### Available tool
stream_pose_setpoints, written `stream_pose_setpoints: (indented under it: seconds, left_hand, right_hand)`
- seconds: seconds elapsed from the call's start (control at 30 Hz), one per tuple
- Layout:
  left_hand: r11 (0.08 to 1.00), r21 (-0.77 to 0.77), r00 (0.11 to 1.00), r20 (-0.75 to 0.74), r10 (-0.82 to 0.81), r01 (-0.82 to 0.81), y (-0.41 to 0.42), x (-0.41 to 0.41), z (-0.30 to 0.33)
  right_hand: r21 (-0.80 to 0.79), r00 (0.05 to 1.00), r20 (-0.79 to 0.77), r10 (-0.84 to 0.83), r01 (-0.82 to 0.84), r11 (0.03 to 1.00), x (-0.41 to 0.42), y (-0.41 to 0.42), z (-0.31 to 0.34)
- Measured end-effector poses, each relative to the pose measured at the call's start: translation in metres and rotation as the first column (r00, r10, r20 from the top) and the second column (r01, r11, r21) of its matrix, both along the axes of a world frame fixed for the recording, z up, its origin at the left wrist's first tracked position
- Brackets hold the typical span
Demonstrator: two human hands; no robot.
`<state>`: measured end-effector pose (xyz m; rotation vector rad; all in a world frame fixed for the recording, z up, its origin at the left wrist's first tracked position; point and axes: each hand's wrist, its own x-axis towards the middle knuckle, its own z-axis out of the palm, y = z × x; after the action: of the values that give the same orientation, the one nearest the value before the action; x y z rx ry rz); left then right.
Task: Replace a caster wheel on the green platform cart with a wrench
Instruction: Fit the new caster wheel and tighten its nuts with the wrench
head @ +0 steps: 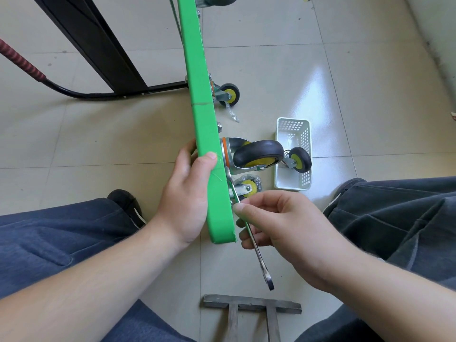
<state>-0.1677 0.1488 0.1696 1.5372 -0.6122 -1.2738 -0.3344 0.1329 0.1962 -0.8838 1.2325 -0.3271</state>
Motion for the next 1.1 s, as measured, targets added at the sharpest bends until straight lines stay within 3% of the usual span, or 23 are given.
stream_pose_setpoints:
  seconds: [0.37,0.6,0.87,1.1]
  left_hand:
    - [1.000,0.012,1.000,0.000,-0.006,0.006,0.000,0.000,0.002]
    - [1.000,0.014,0.999,0.049,0.002,-0.003,-0.001,0.000,0.002]
    - [1.000,0.015,0.999,0.048,0.011,-0.012,-0.001,0.000,0.002]
    - [1.000,-0.007,0.998,0.059,0.001,0.000,-0.001,0.000,0.002]
  right_hand:
    - [0.088,0.996,-0.034,0.079,-0.075,0.993,-0.001,-0.012,0.041]
    - [0.229,0.990,0.135,-0.040,0.008,0.973,0.007,-0.030,0.058]
    - [0.285,0.979,0.180,-0.093,0.038,0.958,0.008,-0.035,0.056]
    - [0.269,0.988,0.127,0.091,-0.123,0.955,-0.006,-0.030,0.055]
